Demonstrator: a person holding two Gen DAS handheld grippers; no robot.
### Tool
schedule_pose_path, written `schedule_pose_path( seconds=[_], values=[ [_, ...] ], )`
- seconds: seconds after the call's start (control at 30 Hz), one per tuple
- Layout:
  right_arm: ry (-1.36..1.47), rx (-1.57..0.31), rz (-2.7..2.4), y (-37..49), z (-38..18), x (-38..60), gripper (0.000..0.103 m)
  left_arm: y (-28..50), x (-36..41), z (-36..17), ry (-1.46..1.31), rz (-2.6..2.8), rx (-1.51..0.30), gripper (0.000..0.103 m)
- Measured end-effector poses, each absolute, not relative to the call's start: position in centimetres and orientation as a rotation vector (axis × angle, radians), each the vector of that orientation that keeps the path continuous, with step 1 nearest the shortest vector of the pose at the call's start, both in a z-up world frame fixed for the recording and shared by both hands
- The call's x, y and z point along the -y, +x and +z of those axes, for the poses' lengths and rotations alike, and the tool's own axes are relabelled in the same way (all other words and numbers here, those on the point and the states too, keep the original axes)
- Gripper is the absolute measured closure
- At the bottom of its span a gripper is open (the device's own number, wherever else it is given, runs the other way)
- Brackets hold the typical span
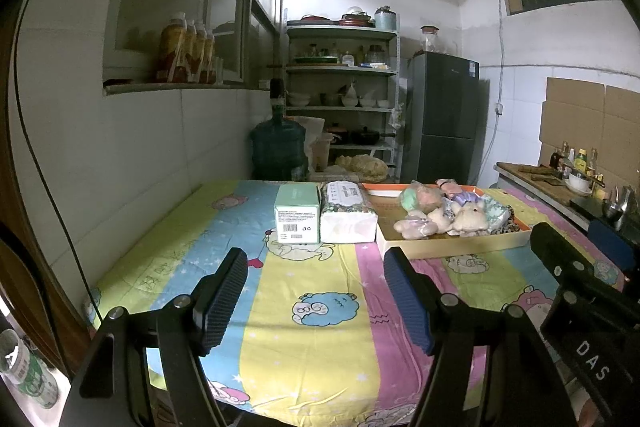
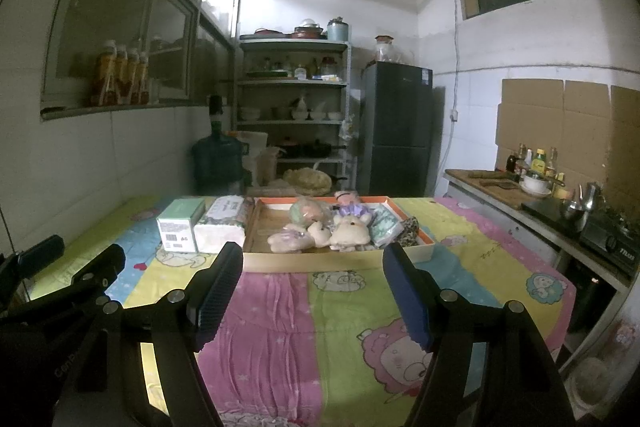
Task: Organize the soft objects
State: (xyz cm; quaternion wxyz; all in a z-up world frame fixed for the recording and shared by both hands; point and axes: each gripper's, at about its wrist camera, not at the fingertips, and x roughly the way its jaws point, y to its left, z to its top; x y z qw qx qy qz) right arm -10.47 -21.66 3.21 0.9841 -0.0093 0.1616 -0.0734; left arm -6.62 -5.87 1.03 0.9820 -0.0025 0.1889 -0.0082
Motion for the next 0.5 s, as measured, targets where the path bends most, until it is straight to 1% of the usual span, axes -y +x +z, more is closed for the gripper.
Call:
schedule_pose_path(
  seconds=[0.5],
  values=[
    [-0.019, -0.326, -0.146, -10.46, 3.19, 21.60, 0.029, -6.65, 5.88, 1.03, -0.006, -0.015, -0.381, 0.033]
  ],
)
